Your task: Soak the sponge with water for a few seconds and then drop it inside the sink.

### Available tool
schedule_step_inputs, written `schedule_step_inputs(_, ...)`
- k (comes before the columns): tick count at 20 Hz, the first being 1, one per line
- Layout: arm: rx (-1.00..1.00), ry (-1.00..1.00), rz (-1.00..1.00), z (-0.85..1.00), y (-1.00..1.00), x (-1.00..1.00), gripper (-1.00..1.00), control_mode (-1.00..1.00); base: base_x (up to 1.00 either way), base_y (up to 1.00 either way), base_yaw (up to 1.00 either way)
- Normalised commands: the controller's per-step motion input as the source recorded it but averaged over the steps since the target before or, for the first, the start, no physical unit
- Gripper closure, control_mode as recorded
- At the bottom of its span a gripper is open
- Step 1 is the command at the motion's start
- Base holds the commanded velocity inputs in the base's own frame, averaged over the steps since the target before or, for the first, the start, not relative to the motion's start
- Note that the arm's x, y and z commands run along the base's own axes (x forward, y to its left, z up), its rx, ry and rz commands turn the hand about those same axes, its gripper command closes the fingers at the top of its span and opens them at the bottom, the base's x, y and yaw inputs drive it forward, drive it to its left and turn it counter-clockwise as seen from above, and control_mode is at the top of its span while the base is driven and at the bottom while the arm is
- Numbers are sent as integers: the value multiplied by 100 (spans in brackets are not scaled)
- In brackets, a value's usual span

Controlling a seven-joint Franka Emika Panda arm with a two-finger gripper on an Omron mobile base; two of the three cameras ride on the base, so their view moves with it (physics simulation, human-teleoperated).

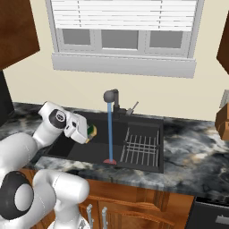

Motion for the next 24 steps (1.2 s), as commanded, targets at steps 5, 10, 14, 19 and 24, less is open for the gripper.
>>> schedule_step_inputs(5, 0, 1, 0, -24, 0, 13, 100, -100, 0, 0, 0)
schedule_step_inputs(10, 0, 0, 0, -13, 0, 9, 100, -100, 0, 0, 0)
schedule_step_inputs(14, 0, 3, 0, -8, 0, 10, 100, -100, 0, 0, 0)
schedule_step_inputs(19, 0, 3, 0, -8, 0, 21, 100, -100, 0, 0, 0)
schedule_step_inputs(24, 0, 3, 0, 0, -1, 24, 100, -100, 0, 0, 0)
